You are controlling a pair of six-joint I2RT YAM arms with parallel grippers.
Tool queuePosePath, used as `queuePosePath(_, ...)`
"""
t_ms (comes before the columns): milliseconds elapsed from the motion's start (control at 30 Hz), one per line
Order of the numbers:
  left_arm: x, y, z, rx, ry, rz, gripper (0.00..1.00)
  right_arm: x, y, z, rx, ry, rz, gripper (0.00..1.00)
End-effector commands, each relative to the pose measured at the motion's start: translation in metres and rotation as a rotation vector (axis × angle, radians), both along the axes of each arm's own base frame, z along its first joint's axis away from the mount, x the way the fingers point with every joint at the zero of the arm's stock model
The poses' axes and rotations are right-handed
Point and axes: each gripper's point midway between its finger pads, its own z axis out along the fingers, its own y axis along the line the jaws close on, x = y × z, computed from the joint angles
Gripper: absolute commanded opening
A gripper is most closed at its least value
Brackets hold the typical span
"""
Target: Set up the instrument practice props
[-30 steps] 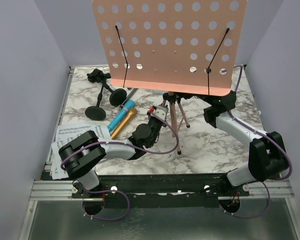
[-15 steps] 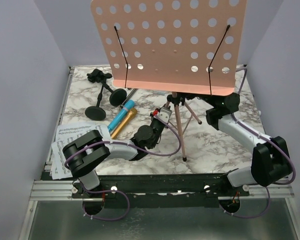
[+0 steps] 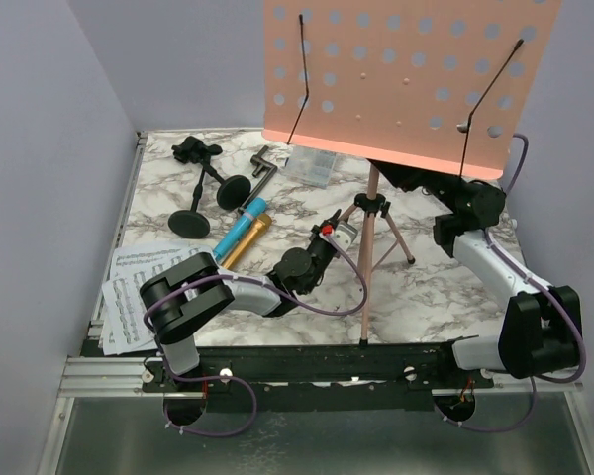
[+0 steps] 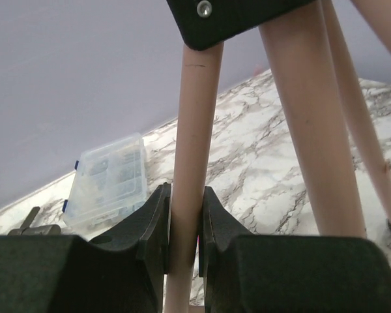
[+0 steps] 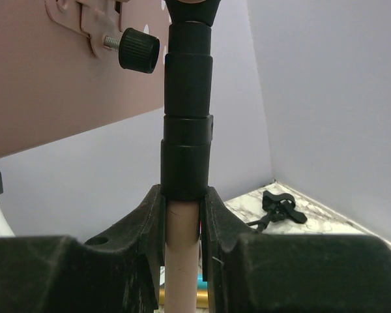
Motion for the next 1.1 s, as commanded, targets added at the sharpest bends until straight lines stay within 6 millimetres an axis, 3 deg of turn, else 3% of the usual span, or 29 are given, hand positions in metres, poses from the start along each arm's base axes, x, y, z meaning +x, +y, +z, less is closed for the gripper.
queuePosePath(0,0.022,0.048,-0.102,0.241,0.184,0.163,0.00,-0.092,-0.054,0.137,0.255,-0.626,-0.083,0.00)
queuePosePath(100,0.024,0.053,-0.106,0.257,0.187,0.173,0.00,-0.100,-0.053,0.147,0.224,-0.655,-0.060,0.00)
queuePosePath(167,0.023,0.053,-0.107,0.255,0.189,0.172,0.00,-0.105,-0.046,0.142,0.170,-0.663,-0.018,0.00)
queuePosePath(433,0.026,0.045,-0.118,0.258,0.221,0.118,0.00,-0.107,-0.031,0.065,-0.033,-0.622,-0.018,0.00)
queuePosePath(600,0.035,0.047,-0.138,0.294,0.304,0.094,0.00,-0.090,-0.025,0.036,-0.136,-0.593,-0.029,0.00)
queuePosePath(833,0.049,0.050,-0.142,0.302,0.386,0.099,0.01,-0.067,-0.020,0.037,-0.209,-0.579,-0.034,0.00)
queuePosePath(933,0.054,0.049,-0.141,0.286,0.471,0.114,0.11,-0.060,-0.020,0.037,-0.212,-0.575,-0.042,0.00)
queuePosePath(1067,0.049,0.040,-0.122,0.222,0.558,0.086,0.41,-0.052,-0.021,0.032,-0.222,-0.557,-0.068,0.00)
